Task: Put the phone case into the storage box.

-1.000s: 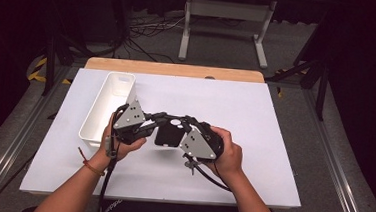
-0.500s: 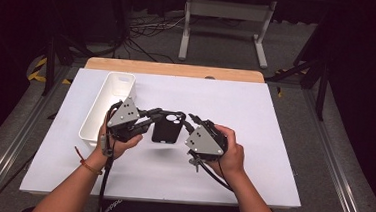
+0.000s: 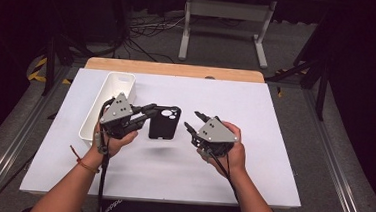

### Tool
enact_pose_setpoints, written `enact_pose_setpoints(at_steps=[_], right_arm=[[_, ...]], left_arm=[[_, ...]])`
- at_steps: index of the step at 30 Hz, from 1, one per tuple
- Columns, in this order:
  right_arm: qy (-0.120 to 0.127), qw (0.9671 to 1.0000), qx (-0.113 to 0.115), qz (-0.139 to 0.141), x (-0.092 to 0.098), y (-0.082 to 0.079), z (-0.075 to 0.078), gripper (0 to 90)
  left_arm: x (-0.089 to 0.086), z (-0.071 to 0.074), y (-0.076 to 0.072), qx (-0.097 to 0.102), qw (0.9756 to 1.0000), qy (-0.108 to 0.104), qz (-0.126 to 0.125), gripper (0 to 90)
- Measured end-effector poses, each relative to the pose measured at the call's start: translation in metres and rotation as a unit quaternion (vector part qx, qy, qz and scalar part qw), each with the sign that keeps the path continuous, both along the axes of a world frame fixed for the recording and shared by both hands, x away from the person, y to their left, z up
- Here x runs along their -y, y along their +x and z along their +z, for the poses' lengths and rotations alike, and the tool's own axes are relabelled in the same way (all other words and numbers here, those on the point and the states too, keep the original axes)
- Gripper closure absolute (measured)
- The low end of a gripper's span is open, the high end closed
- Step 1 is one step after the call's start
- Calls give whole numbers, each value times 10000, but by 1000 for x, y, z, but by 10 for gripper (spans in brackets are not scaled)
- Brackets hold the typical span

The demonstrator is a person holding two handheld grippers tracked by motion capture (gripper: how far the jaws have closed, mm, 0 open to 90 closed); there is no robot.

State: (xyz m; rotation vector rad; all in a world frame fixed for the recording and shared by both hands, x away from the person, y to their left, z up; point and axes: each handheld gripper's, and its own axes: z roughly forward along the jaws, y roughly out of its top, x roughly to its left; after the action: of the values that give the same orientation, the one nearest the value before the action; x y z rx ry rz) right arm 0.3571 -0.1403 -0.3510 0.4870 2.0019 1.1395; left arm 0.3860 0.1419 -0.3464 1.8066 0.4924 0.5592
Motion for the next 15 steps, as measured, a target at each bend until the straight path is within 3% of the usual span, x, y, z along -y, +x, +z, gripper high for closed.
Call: enact_pose_setpoints(at_steps=[10, 15], right_arm=[[238, 9995, -222, -26, 4, 7, -10, 380], [259, 9994, -226, -93, 8, 4, -17, 313]], left_arm=[[-9, 3, 2, -7, 9999, -96, 29, 821], [-11, 5, 2, 21, 9999, -109, 33, 821]])
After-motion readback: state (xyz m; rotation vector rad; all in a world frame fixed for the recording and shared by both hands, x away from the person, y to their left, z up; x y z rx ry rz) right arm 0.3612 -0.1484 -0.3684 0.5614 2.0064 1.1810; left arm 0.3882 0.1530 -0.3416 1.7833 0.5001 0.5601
